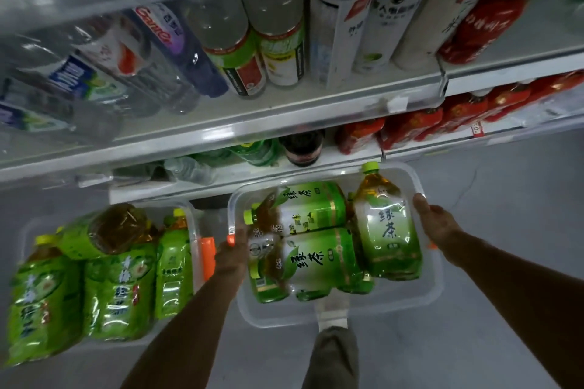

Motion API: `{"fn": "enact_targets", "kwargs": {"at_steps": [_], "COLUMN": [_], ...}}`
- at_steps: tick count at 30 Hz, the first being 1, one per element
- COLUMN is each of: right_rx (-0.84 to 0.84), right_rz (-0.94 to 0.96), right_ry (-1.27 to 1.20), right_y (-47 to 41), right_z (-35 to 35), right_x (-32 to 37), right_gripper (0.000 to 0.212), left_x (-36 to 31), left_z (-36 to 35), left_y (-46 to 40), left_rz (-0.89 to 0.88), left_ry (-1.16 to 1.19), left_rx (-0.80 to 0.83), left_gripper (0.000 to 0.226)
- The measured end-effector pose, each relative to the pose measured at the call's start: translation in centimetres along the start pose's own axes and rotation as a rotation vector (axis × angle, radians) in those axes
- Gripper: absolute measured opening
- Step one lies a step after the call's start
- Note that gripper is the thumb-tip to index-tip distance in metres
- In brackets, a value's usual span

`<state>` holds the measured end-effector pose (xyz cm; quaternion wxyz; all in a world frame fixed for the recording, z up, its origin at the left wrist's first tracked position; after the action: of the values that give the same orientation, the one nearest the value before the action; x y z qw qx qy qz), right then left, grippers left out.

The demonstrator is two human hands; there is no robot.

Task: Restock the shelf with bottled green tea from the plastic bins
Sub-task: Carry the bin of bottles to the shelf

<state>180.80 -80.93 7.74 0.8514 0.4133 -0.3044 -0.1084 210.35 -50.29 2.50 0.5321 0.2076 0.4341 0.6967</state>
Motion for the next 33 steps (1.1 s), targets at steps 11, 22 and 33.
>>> {"fn": "enact_targets", "kwargs": {"at_steps": [11, 22, 33], "right_rx": [0.041, -0.007, -0.489], "right_rz": [0.01, 0.224, 0.39], "right_ry": [0.229, 0.157, -0.013], "right_y": [7.0, 27.4, 53.2], "right_z": [2.2, 10.3, 22.8], "right_x": [-2.8, -8.0, -21.2], "right_gripper": [0.032, 0.027, 0.045], "left_x": [-2.3, -4.6, 1.1], "left_z": [1.7, -2.4, -5.0], "left_y": [7.9, 31.8, 64.0], "left_rz": [-0.34, -0.782, -1.646], "left_ry": [-0.288, -0.558, -0.712], "left_rx": [0.047, 0.239, 0.157], "left_gripper": [0.058, 0.056, 0.048]}}
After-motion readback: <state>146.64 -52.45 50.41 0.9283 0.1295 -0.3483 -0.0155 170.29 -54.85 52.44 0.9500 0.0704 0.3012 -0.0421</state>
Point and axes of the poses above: each hand's wrist, its own y-axis away from the middle knuckle, its own z-axis out of the back of the hand, x = y × z, the point moved 9 cm from there along -y, towards the middle knuckle, and after that the axes turned 2 degrees about z, right-handed, at the moved point
